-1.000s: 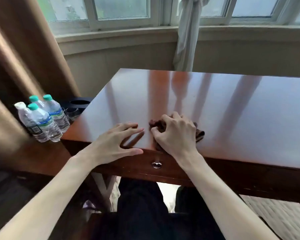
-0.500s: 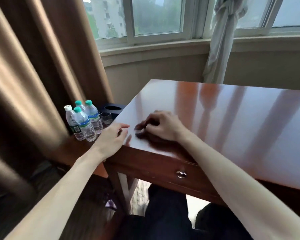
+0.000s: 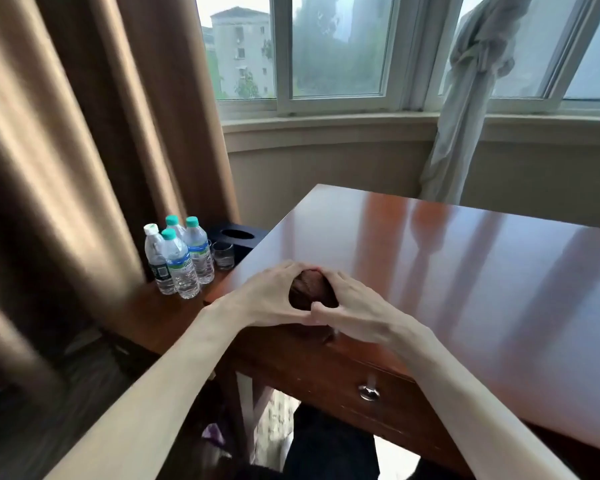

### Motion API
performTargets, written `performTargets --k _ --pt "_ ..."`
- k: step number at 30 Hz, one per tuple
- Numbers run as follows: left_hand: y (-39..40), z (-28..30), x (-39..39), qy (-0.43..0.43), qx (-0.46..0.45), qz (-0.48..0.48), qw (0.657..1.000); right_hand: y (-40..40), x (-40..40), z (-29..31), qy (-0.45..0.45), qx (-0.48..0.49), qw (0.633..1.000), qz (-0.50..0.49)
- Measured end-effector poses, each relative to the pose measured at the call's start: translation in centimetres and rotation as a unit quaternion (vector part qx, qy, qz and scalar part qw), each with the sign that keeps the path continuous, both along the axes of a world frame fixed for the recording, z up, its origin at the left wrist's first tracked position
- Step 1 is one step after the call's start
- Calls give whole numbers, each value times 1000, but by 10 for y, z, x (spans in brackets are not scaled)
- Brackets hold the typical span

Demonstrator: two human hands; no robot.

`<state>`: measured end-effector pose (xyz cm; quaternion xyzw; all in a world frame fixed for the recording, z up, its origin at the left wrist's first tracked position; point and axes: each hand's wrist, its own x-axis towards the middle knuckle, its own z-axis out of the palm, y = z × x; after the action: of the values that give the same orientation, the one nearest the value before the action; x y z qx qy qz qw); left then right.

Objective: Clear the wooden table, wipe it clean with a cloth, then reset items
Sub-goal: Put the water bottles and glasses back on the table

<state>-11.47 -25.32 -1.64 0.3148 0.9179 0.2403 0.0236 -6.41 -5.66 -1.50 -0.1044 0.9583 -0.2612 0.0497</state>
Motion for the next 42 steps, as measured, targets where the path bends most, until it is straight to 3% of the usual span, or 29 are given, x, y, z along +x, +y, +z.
performTargets --k 4,8,15,19,23,27,30,34,40,42 --pt "-37 -4 12 13 -37 10 999 -23 -3 5 57 53 996 44" --pt "-80 -4 18 86 -87 59 991 -64 -12 7 19 54 990 127" --pt "-209 -4 -13 113 -132 152 973 -207 -79 17 68 107 971 205" --pt "-265 -30 -61 75 -142 208 965 -291 -135 -5 32 159 971 177" --pt "-284 -97 -115 10 -119 216 969 -330 -181 -69 -6 206 971 120" --pt "-299 -185 -150 -83 -117 153 978 -329 -201 -159 -78 200 974 71" --pt "-321 -227 -160 -93 -65 152 982 -328 -215 -196 -110 144 982 52" --pt "-327 -234 -168 -51 -84 177 979 -340 -231 -201 -123 110 986 31" --pt "-314 -214 -155 -84 -208 189 956 -339 -233 -179 -214 140 966 40" --pt "-314 -198 -155 -82 -208 205 953 -333 -248 -167 -209 129 969 12"
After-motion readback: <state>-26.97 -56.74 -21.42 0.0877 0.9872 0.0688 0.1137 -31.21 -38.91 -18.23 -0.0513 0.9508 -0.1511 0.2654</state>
